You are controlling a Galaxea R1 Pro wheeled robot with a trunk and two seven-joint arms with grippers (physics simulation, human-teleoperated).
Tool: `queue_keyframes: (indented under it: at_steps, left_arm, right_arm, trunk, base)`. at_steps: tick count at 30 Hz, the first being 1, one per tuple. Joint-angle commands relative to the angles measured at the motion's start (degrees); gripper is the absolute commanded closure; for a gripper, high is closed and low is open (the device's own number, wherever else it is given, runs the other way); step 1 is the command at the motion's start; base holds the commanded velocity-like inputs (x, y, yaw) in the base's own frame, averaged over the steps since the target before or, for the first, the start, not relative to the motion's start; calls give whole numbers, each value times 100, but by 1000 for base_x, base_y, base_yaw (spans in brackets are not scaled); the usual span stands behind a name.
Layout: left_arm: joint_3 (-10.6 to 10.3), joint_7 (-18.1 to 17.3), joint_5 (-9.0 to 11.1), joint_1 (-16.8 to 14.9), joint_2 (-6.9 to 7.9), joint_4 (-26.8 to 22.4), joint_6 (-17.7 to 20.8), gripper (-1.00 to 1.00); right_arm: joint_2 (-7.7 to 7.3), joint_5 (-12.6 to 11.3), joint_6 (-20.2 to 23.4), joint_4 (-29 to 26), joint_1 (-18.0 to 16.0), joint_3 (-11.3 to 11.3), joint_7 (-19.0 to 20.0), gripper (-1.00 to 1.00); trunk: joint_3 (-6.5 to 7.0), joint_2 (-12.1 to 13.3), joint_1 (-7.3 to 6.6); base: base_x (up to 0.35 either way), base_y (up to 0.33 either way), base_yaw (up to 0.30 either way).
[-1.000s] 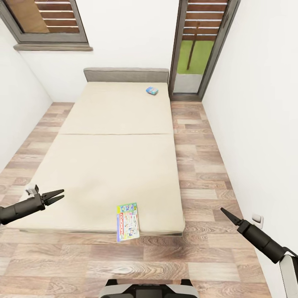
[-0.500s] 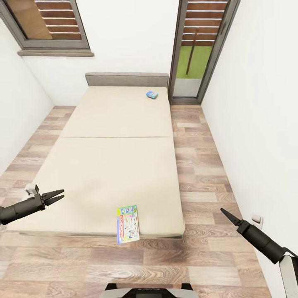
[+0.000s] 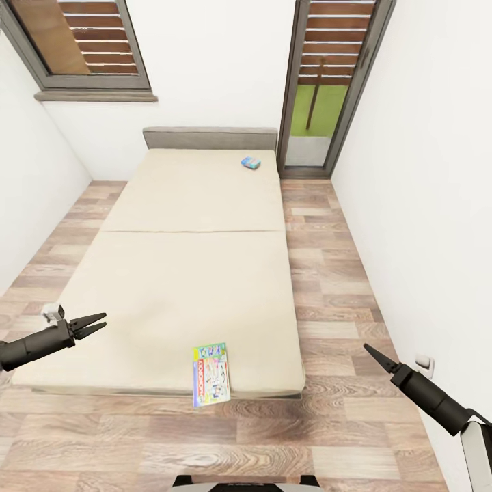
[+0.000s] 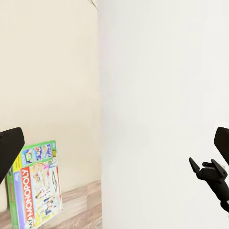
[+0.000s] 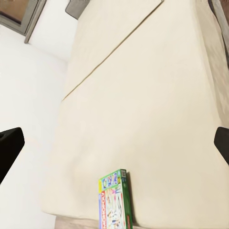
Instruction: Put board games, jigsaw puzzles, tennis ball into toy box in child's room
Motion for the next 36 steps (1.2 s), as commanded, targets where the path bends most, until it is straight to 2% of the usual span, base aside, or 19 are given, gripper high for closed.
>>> queue_keyframes:
  at_steps: [1,36]
  left_arm:
    - [2,-17,1,-3,1,1,60,-100]
    - [2,-10,1,-3,0,3,60,-100]
  right_arm:
    - [0,-24,44,0,-3,-5,11,-100]
    - [21,-9,44,2,-3,-5,9,-100]
  trunk:
    - [2,-9,3]
    - [333,-9,3]
  base:
    - [0,0,0]
    - [0,0,0]
